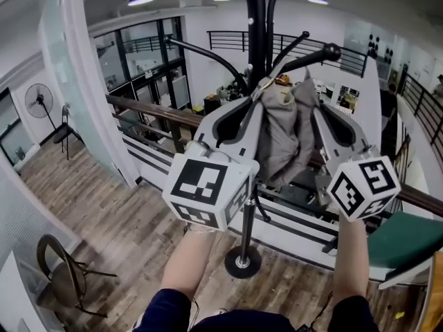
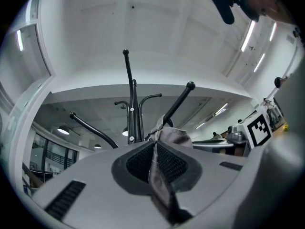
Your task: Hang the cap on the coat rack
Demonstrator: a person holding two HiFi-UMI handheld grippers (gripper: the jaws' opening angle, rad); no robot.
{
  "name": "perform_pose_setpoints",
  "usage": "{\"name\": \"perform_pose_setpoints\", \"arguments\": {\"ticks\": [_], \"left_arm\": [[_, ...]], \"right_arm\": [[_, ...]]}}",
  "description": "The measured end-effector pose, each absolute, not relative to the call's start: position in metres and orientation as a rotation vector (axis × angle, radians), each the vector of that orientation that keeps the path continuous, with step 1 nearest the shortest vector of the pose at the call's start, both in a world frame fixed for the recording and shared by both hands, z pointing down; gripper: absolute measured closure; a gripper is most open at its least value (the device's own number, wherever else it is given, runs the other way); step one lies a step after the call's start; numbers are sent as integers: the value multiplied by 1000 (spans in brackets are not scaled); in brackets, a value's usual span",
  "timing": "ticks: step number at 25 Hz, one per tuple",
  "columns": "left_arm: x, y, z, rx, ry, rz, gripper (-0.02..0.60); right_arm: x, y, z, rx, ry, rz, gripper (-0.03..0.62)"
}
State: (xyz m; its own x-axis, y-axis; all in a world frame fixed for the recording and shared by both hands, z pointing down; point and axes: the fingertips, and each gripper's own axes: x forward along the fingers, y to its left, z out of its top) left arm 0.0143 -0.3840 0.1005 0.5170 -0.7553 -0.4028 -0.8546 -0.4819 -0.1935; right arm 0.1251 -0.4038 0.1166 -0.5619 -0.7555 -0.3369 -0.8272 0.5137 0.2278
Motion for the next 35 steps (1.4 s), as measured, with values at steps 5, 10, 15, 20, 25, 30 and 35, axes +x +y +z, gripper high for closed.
{"name": "perform_pose_setpoints", "arguments": {"ticks": [5,10,15,20,25,30,35], "left_arm": [[13,-394,129,-2388,1461,367,554],[8,-412,156,-2427,1551,388,554],[-3,-429,184,-2444,1640,322,554],[-7,-432,198,-2446,1664,295,554],[-6,-429,205,-2437,1671,279,552],[-8,-417,203,-2404,1647,356,548],[-12,-398,204,-2368,1647,459,402]], "right_arm": [[118,-420,139,-1353,2622,507,565],[112,-436,157,-1365,2674,452,564],[99,-456,189,-1394,2752,390,562],[92,-459,210,-1373,2772,320,559],[86,-454,221,-1365,2776,320,557],[85,-445,222,-1347,2762,341,528],[93,-426,217,-1304,2722,390,342]]}}
